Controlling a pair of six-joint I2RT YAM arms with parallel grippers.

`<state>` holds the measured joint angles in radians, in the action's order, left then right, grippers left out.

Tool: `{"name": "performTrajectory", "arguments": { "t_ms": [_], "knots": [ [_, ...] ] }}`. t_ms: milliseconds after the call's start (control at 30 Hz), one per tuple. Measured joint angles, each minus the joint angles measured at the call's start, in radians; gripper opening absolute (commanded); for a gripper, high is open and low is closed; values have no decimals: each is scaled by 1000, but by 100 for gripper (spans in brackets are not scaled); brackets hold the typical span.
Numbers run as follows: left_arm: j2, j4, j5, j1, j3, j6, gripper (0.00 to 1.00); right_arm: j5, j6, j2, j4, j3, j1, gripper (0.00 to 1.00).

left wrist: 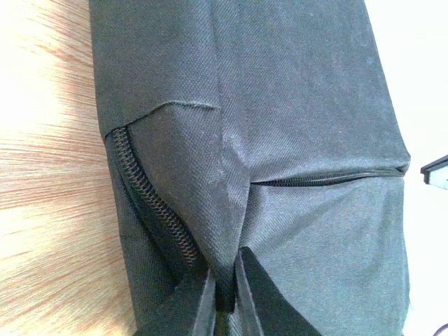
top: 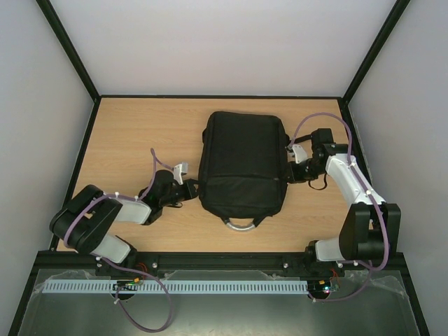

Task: Pack the student bag
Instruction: Zip the student bag at the center of the board, then reset both arms

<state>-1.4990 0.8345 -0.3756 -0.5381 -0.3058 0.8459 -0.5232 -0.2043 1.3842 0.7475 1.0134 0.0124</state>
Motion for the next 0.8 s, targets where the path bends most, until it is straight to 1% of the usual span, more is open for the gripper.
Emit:
{"name": "performTrajectory", "arguments": {
  "t_ms": [67,100,133,167,200,300,367,433,467,533,567,600,667,733,800],
  "knots": [
    [6,-13,2,2,0,-10,24,13,1,0,0,0,-2,28],
    [15,-28,6,7,3,-10,34,24,-7,0,-2,0,-10,34],
    [26,-45,11,13,6,-17,46,34,-3,0,-1,1,-17,40],
    [41,-68,16,17,8,-26,53,44,-4,-2,-2,3,-23,43],
    [65,-102,24,21,8,-26,59,57,-2,-5,-3,5,-27,45],
    [154,-208,50,23,5,-56,68,89,2,-39,-15,13,-34,53],
    [234,-312,77,25,-19,-81,73,105,10,-82,-26,21,-39,55],
    [304,-422,103,27,-68,-111,78,109,18,-124,-49,28,-42,61],
    [332,-469,117,27,-95,-129,79,110,25,-142,-59,31,-43,66],
    [381,-572,146,29,-166,-171,82,107,42,-172,-83,39,-46,79],
    [399,-630,163,32,-210,-193,84,107,54,-186,-102,40,-46,95],
    [414,-679,180,34,-253,-216,86,110,72,-198,-120,40,-46,100],
    [430,-777,208,41,-326,-245,89,132,116,-229,-166,40,-46,99],
    [433,-872,229,51,-399,-272,98,163,157,-268,-221,40,-46,99],
    [428,-962,246,58,-466,-303,99,189,190,-313,-272,40,-46,99]
  ]
}}
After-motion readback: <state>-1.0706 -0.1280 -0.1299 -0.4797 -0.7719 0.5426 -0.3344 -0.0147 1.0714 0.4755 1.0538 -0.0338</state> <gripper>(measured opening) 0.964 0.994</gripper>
